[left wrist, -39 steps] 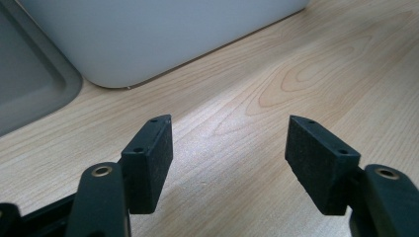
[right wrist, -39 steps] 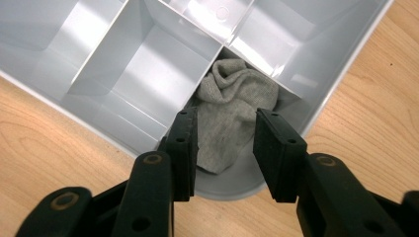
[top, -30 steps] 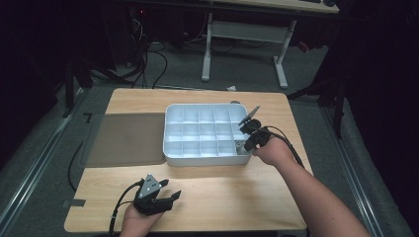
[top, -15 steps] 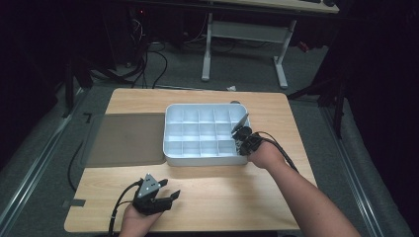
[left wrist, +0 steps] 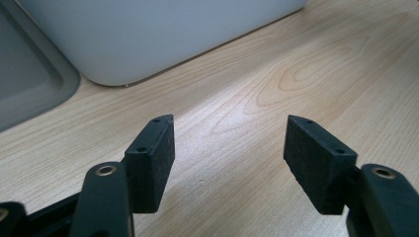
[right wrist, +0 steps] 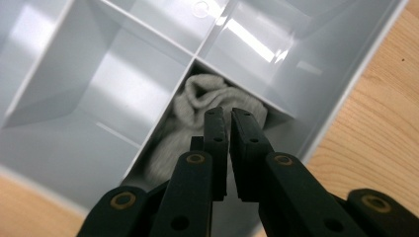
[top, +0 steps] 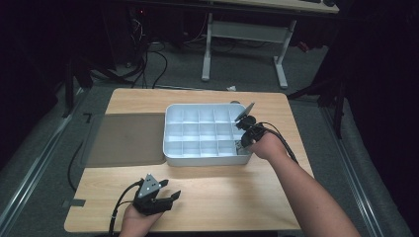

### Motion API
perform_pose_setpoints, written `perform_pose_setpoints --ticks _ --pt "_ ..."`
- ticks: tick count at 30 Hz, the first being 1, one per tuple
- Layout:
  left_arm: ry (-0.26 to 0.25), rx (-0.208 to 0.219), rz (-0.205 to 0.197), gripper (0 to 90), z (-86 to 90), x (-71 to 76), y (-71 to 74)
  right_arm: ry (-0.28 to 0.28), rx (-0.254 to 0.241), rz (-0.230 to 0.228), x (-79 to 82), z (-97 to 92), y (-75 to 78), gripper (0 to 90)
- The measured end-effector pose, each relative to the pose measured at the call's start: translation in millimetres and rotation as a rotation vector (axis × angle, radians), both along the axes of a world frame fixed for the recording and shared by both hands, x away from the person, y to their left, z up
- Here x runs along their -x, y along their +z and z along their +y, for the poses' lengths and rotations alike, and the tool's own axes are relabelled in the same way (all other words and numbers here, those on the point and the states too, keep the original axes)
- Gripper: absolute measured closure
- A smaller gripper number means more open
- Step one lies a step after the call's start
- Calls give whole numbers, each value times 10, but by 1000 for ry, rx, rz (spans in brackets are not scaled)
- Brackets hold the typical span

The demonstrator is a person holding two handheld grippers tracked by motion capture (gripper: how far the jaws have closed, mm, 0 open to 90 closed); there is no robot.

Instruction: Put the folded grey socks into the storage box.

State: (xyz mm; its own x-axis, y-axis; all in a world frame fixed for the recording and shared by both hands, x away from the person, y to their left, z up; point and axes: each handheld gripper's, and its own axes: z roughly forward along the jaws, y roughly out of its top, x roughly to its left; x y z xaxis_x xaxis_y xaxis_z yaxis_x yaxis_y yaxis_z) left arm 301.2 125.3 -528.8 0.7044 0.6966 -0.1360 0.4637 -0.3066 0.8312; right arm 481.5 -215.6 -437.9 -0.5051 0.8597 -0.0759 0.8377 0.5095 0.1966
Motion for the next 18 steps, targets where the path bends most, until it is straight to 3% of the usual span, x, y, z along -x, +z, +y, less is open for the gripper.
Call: perform_pose_setpoints --ticks 10,16,18 --pt "-4 4 3 371 16 -2 1 -4 45 72 -105 102 -237 900" --pt "-8 7 0 371 -2 12 5 -25 63 85 -113 138 -265 900" --pt "-9 4 2 371 -4 14 4 -7 65 76 -116 127 -268 900"
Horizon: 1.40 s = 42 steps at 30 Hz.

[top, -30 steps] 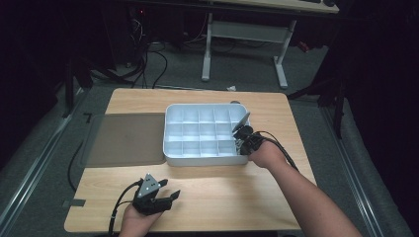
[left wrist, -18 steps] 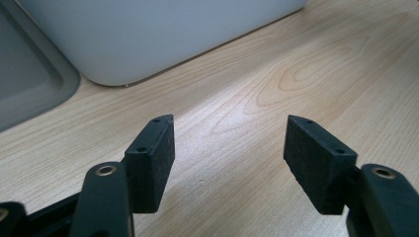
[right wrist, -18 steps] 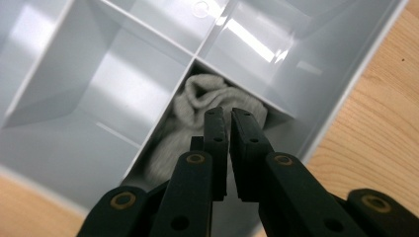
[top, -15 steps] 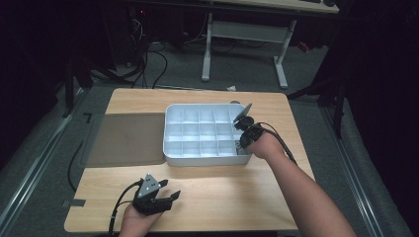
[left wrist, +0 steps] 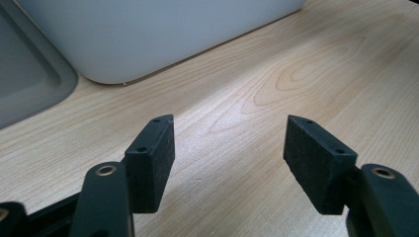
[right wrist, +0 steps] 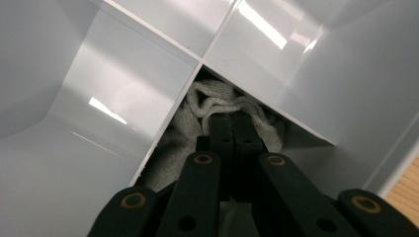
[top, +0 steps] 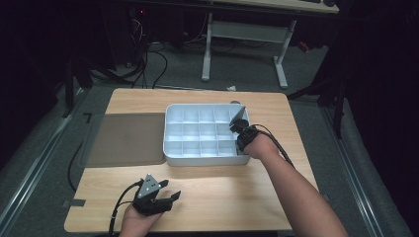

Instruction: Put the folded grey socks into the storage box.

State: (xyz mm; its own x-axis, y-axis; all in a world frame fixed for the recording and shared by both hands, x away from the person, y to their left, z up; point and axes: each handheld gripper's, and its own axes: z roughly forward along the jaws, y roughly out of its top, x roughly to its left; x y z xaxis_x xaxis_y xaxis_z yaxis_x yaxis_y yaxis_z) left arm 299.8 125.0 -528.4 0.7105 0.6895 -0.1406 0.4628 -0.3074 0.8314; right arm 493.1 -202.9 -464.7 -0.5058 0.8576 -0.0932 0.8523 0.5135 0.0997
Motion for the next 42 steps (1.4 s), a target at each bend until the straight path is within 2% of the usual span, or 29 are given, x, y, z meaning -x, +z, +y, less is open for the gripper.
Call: perform_pose_setpoints --ticks 8,9,10,13,14,15,18,23,25,27,37,42 --pt "6 3 6 371 14 -11 1 -35 -43 -7 18 -43 66 900" --pt "8 6 9 371 17 -15 3 -19 -47 -11 13 -56 76 891" --pt "10 8 10 372 18 -15 5 -37 -56 -7 23 -61 95 883" --pt "12 10 9 372 24 -16 15 -27 -70 -17 38 -92 148 868" --pt "12 9 11 372 26 -18 15 -43 -77 -18 51 -92 173 864" --pt "12 9 12 372 27 -21 14 -27 -82 -25 50 -104 190 855" --pt "14 10 15 372 23 -26 9 -45 -117 -40 61 -135 278 799" --pt "13 7 17 371 29 -22 11 -59 -150 -78 81 -202 383 731" --pt "13 9 22 372 33 -27 11 -56 -165 -87 83 -232 416 670" --pt "13 9 23 372 38 -27 13 -80 -189 -94 83 -256 445 611" --pt "15 9 21 372 48 -31 12 -76 -218 -138 169 -315 560 551" --pt "25 14 16 370 73 -33 24 -73 -255 -167 248 -363 533 492"
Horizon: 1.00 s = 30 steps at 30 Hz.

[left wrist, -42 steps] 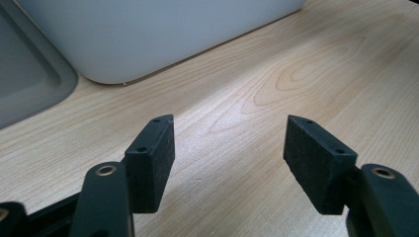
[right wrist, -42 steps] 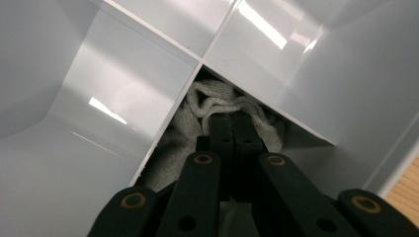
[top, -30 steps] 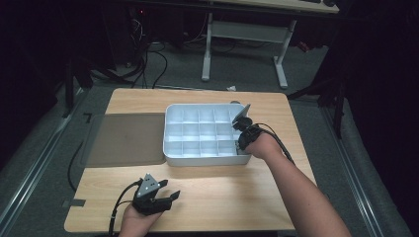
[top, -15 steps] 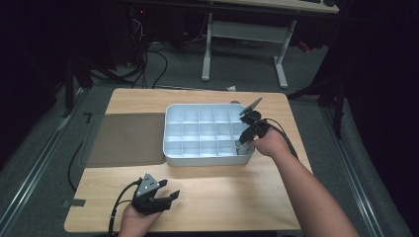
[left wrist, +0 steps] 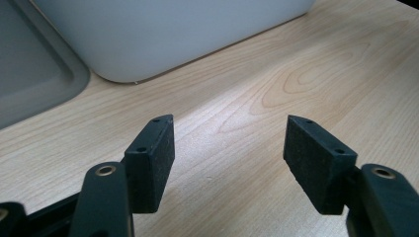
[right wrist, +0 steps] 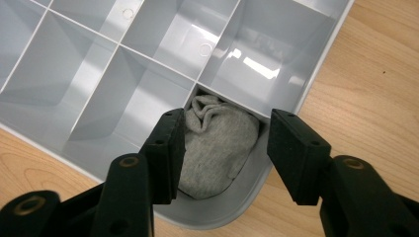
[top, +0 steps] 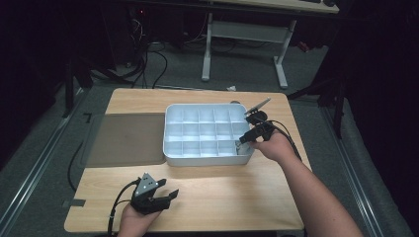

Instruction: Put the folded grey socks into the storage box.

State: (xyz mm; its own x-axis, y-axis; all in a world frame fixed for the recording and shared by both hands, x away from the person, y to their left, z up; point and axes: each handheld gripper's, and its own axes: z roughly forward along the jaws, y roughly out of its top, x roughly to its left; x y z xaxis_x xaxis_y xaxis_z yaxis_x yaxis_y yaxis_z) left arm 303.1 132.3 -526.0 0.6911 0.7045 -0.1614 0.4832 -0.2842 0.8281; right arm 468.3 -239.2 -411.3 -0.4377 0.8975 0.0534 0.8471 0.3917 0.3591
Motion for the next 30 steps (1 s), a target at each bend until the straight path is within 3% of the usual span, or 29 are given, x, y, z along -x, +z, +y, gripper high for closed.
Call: perform_pose_setpoints --ticks 4,10,17,19,20,22,24,30 --pt "2 1 0 370 -1 2 -1 -19 -36 -7 47 -71 -44 431" --pt "10 2 0 370 12 -8 -3 8 -93 -86 225 -138 -9 387" --pt "8 -1 0 370 7 -7 -7 -16 -58 -144 471 -191 -63 343" --pt "7 -3 0 370 1 -5 -11 -28 -91 -168 546 -228 -79 351" --pt "6 -4 0 369 -1 -5 -12 -31 -81 -161 568 -232 -85 334" --pt "8 -5 -2 369 -2 -4 -14 -10 -30 -192 643 -217 -97 332" --pt "9 -7 -2 367 0 -6 -17 -4 -66 -203 721 -240 -117 333" --pt "8 -11 -1 367 -3 -6 -22 1 -104 -236 928 -275 -226 329"
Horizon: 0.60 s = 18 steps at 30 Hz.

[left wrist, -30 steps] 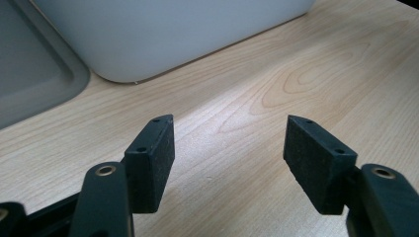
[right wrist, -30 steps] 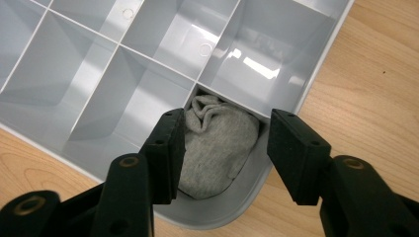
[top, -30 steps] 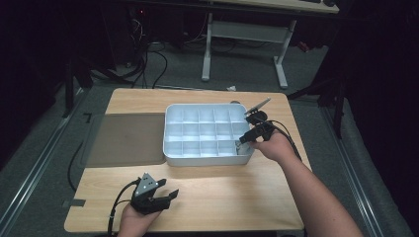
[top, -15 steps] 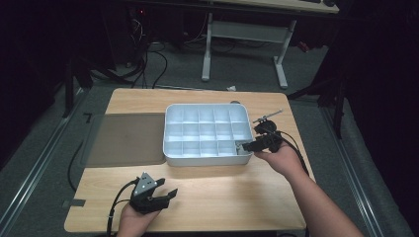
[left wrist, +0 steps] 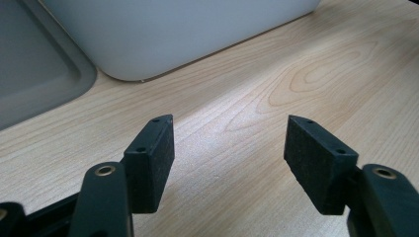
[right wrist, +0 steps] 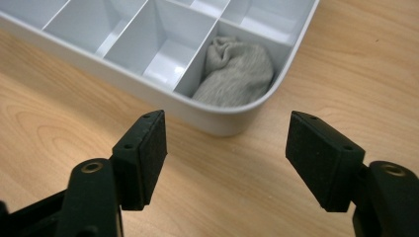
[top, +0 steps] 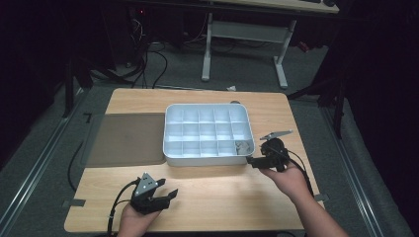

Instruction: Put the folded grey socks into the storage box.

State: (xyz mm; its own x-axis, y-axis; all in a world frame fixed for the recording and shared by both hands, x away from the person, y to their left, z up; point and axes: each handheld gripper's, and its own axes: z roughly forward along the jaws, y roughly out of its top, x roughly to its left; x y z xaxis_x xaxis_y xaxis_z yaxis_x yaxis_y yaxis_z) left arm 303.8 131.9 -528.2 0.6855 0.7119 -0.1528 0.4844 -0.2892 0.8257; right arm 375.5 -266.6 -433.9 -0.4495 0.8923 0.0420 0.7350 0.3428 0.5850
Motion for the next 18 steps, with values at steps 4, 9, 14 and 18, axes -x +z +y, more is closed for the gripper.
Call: perform_pose_setpoints --ticks 4,9,14,18 --pt "-2 -10 -6 367 -22 12 -5 -8 -29 -11 143 -25 -171 332" --pt "-5 -12 -12 367 -43 25 -1 -11 -36 -68 300 -18 -363 330" --pt "-6 -15 -24 367 -53 35 3 -5 -55 -127 496 50 -566 334" --pt "-1 -12 -45 367 -53 57 19 1 -77 -181 640 135 -751 329"
